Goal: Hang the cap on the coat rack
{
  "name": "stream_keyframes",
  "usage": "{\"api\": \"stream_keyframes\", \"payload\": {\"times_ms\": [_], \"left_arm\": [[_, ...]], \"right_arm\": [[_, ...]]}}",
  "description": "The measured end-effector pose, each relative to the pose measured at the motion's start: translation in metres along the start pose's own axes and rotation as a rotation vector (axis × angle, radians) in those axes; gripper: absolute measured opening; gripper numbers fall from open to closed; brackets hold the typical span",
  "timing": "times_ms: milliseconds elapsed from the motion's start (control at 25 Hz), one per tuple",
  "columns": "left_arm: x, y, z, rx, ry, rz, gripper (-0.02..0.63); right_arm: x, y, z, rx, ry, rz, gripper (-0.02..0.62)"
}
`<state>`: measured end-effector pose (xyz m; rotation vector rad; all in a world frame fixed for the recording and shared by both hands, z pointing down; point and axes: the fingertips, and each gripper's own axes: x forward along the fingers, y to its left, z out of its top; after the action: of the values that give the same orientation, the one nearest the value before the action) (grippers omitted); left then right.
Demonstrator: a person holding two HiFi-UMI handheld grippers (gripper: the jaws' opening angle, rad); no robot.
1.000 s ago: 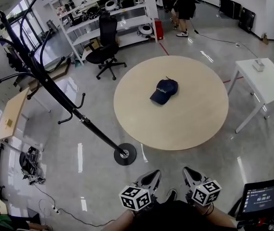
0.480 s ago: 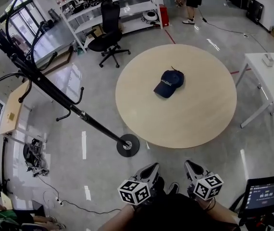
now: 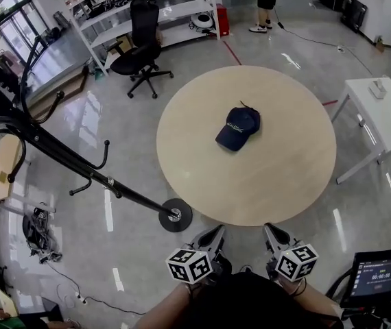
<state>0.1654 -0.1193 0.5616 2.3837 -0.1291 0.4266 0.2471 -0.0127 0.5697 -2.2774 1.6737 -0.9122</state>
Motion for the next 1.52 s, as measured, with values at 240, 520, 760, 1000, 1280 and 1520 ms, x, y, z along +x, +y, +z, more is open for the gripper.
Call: {"api": "stream_keyframes", "payload": {"times_ms": [240,520,760,1000,1280,1520], "left_arm": [[0.015,0.034,0.034,-0.014,0.006,-0.02,0.005],[0.015,0.078,0.053,-0.069,0.012,-0.038,0.006],[0.024,0.101,0.052,-0.111,0.011,-0.059,0.005],[0.038,0.116,0.065,-0.156,-0.006,-0.042,0.006],[0.071,0.131,0.083,-0.194,0.0,-0.031,0.206],[0.105,0.149,0.091,-0.432,-0.012,-0.042,0.206]], "right_arm": [[0.045,0.007,0.019,-0.016,0.0,-0.021,0.005],[0.083,0.024,0.023,-0.021,0.013,-0.043,0.005],[0.091,0.019,0.019,0.006,0.02,-0.096,0.005],[0.108,0.024,0.029,-0.003,0.049,-0.083,0.005],[0.145,0.006,0.052,0.004,0.045,-0.034,0.005],[0.163,-0.016,0.077,0.011,0.039,-0.014,0.005]]}}
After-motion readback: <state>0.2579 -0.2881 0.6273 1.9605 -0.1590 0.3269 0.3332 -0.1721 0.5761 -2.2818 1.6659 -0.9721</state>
